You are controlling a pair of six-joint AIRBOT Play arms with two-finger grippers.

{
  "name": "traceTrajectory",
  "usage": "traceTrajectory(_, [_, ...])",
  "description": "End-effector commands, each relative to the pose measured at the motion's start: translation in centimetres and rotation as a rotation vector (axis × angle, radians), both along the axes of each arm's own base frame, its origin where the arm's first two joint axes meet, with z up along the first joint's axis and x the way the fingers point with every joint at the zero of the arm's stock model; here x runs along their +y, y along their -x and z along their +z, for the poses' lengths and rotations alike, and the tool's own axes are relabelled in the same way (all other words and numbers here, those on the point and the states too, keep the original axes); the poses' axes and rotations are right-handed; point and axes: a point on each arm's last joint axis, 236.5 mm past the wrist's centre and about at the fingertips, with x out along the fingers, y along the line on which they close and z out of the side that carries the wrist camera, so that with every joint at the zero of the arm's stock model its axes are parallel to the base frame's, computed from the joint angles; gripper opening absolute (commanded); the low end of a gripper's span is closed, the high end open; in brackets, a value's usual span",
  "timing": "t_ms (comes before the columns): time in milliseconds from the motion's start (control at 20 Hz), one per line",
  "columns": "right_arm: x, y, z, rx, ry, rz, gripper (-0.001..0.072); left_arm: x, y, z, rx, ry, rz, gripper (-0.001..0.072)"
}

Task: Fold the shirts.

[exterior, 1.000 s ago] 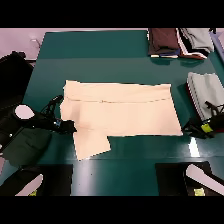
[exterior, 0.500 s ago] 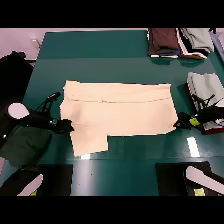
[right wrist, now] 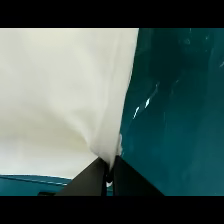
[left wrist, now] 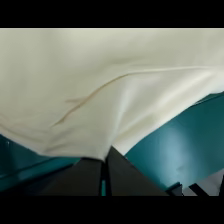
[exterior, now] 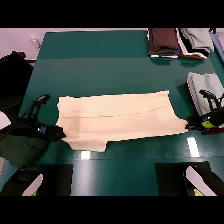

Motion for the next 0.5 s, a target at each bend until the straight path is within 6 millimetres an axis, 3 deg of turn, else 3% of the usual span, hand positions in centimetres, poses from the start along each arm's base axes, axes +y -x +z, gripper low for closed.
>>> traceTrajectory(0, [0.1, -2.4, 1.4, -0.05, -0.009, -0.002, 0.0015, 1.4, -4.2, 0.7, -0.117, -0.056, 0.063, 0.0022])
traceTrajectory(200, [1.0, -10.0, 2.7, -0.147, 0.017, 0.067, 0.0015, 2.5, -11.1, 0.2, -0.19, -0.122, 0.115, 0.0022])
traceTrajectory(450, [3.1, -16.7, 1.3, -0.142, -0.034, 0.099, 0.0018, 2.8, -19.1, -2.2, -0.213, -0.171, 0.147, 0.0023])
